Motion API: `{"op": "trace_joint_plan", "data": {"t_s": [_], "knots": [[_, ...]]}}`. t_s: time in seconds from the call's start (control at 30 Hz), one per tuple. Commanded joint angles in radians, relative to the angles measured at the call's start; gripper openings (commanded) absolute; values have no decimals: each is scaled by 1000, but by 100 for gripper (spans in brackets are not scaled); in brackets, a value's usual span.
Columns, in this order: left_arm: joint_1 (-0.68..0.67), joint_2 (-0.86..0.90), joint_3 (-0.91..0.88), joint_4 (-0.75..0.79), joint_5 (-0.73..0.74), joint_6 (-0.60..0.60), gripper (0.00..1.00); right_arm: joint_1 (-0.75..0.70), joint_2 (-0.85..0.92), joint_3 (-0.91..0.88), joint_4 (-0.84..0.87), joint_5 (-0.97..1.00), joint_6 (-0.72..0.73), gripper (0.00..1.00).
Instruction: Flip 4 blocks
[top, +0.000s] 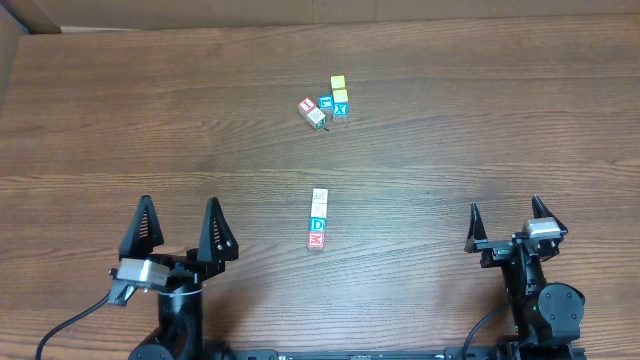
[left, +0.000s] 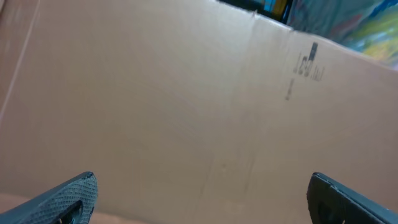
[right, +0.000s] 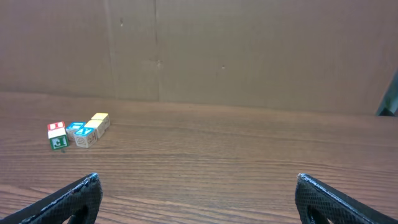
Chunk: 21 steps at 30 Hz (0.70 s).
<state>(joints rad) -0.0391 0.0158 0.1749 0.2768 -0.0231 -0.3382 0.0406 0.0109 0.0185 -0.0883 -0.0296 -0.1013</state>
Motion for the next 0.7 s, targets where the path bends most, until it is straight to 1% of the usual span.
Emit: {"op": "trace_joint_plan", "data": {"t_s": [0.0, 0.27, 0.37, 0.5, 0.67], "knots": [[2, -13, -56, 1, -3, 1, 100, -3, -8, -11, 7, -6, -1, 100], [2, -13, -156, -10, -3, 2, 100, -3, -8, -11, 7, -6, -1, 100], [2, -13, -162, -71, -4, 2, 100, -3, -8, -11, 7, -6, -1, 100], [4, -13, -167, -214, -10, 20, 100, -3, -8, -11, 7, -6, -1, 100], [48, -13, -171, -356, -9, 30, 100, -3, -8, -11, 7, -6, -1, 100]]}}
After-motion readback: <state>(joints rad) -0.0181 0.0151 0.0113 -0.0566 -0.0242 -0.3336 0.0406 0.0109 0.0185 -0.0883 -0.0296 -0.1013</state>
